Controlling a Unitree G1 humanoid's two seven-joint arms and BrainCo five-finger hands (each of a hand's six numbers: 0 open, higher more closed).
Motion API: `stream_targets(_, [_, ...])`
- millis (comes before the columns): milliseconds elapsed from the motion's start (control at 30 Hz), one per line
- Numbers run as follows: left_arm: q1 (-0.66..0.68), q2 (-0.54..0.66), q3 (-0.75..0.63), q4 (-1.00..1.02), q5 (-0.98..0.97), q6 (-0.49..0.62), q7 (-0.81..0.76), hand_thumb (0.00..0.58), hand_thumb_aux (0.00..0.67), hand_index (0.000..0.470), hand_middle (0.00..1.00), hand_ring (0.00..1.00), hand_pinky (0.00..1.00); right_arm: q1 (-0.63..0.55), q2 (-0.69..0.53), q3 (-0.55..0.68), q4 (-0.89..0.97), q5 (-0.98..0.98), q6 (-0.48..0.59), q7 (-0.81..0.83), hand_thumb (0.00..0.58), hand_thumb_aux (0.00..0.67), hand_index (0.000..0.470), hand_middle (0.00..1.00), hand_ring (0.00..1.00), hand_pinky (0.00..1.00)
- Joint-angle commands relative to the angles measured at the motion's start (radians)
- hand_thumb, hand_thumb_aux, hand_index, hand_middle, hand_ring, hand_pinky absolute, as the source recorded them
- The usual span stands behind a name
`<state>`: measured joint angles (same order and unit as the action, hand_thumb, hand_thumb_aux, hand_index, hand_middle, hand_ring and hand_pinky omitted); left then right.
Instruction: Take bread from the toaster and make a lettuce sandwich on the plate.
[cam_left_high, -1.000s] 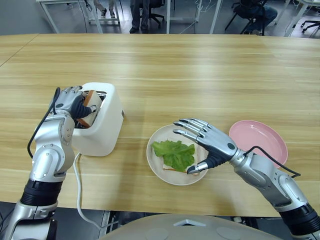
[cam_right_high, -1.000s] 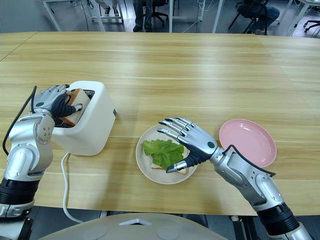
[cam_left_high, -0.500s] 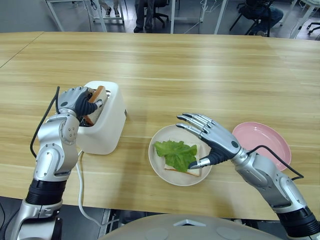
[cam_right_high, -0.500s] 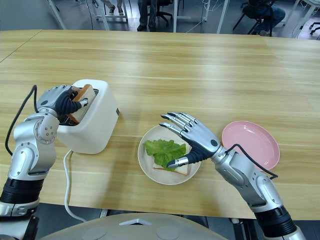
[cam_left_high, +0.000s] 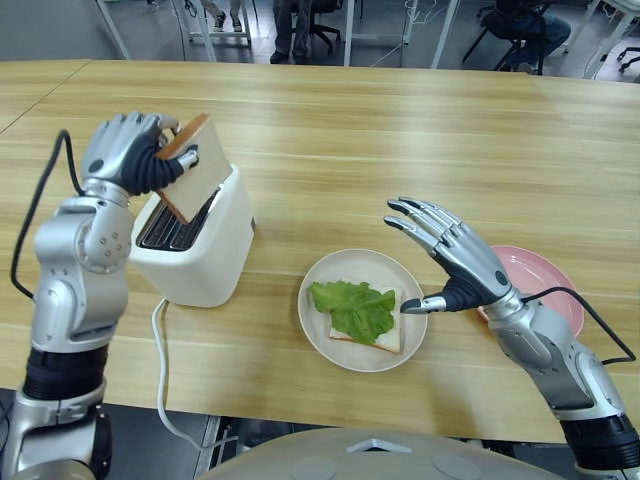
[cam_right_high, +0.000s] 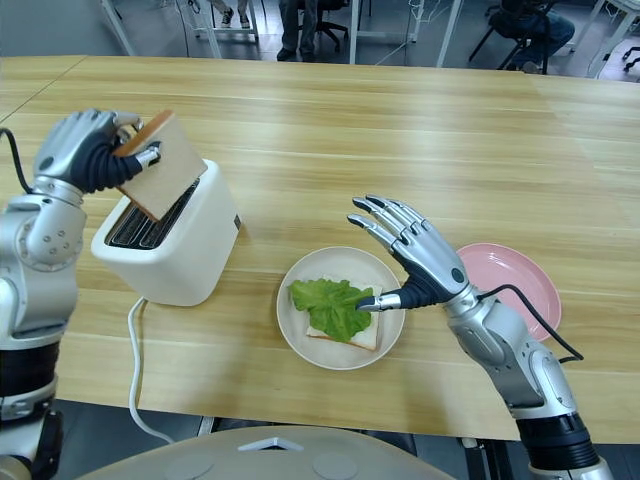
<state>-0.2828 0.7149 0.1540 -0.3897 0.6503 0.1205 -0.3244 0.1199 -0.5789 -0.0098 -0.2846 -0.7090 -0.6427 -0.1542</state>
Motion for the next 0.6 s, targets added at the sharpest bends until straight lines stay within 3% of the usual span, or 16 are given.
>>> stream_targets(33, [-0.051, 0.019, -0.022, -0.022, -0.103, -0.058, -0.064, 0.58, 0.67, 0.46, 1.0, 1.0, 1.0, -0.006, -0.004, -0.026, 0.053, -0.029, -0.042, -0.06, 0.0, 0.0, 0.0, 0.0, 0.0, 0.0])
stream_targets(300, [-0.153, -0.06, -0.228, -0.001, -0.294, -0.088, -0.253, 0.58, 0.67, 0.46, 1.0, 1.0, 1.0, -0.005, -0.011, -0.048, 0.077, -0.044, -0.189, -0.179, 0.0, 0.0, 0.0, 0.0, 0.0, 0.0])
stream_targets(600, [-0.254, -0.245, -0.447, 0.303, -0.502, -0.078, -0.485, 0.58, 0.67, 0.46, 1.0, 1.0, 1.0, 0.057, -0.047, -0.089, -0.025, -0.032, -0.376, -0.169, 0.0, 0.0, 0.0, 0.0, 0.0, 0.0])
